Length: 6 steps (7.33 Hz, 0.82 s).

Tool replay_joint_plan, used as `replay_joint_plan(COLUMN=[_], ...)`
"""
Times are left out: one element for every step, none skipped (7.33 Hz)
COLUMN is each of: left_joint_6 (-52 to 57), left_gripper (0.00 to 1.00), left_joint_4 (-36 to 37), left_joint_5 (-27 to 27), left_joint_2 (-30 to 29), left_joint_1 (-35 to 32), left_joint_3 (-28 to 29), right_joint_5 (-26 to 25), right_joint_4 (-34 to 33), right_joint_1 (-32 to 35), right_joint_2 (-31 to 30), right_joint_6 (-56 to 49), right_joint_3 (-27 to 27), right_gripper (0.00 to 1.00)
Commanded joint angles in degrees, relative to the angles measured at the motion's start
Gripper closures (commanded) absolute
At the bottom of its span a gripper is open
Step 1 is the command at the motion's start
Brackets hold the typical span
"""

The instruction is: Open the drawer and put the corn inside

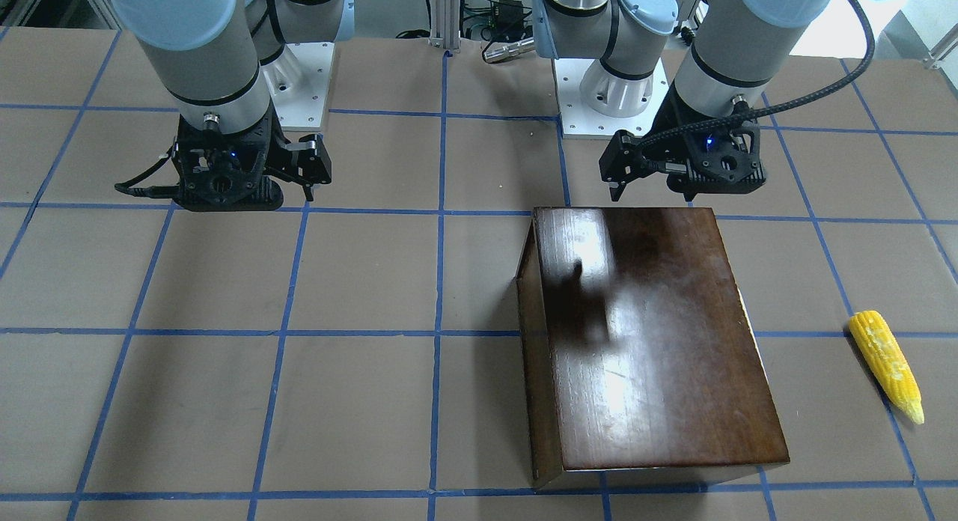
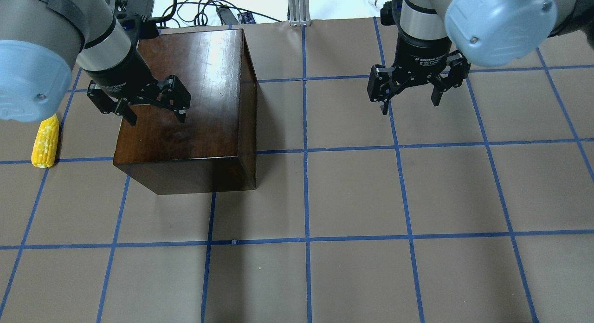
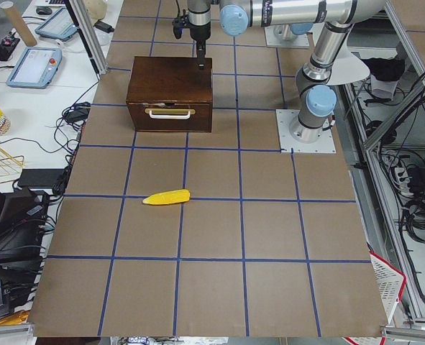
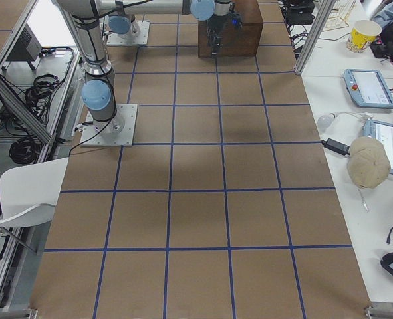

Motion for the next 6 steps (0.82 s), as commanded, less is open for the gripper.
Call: replay_joint_plan(left_joint_6=[0.33,0.33,-0.36,-0.37,-0.37,0.33], left_gripper=[0.0,0.0,0.0,0.0,0.0,0.0], left_joint_4=[0.21,0.82,0.91,0.91,0.82,0.74], left_joint_5=[-0.26,-0.61,-0.7,-0.09,0.18,0.09], left_joint_2=[-0.53,-0.53,-0.79,-0.27,0.08,0.17], left_joint_1=[0.34,0.78,0.78,0.87,2.26,5.76], left_joint_3=[0.32,0.58,0.58,0.76,1.37,2.33], right_joint_5=[0.0,0.0,0.0,0.0,0.0,0.0], right_joint_4=[0.0,0.0,0.0,0.0,0.0,0.0], right_joint_1=[0.0,0.0,0.0,0.0,0.0,0.0], right_joint_2=[0.0,0.0,0.0,0.0,0.0,0.0], right_joint_6=[0.0,0.09,0.09,0.0,0.0,0.0], right_joint_3=[0.0,0.0,0.0,0.0,0.0,0.0], right_gripper=[0.0,0.0,0.0,0.0,0.0,0.0])
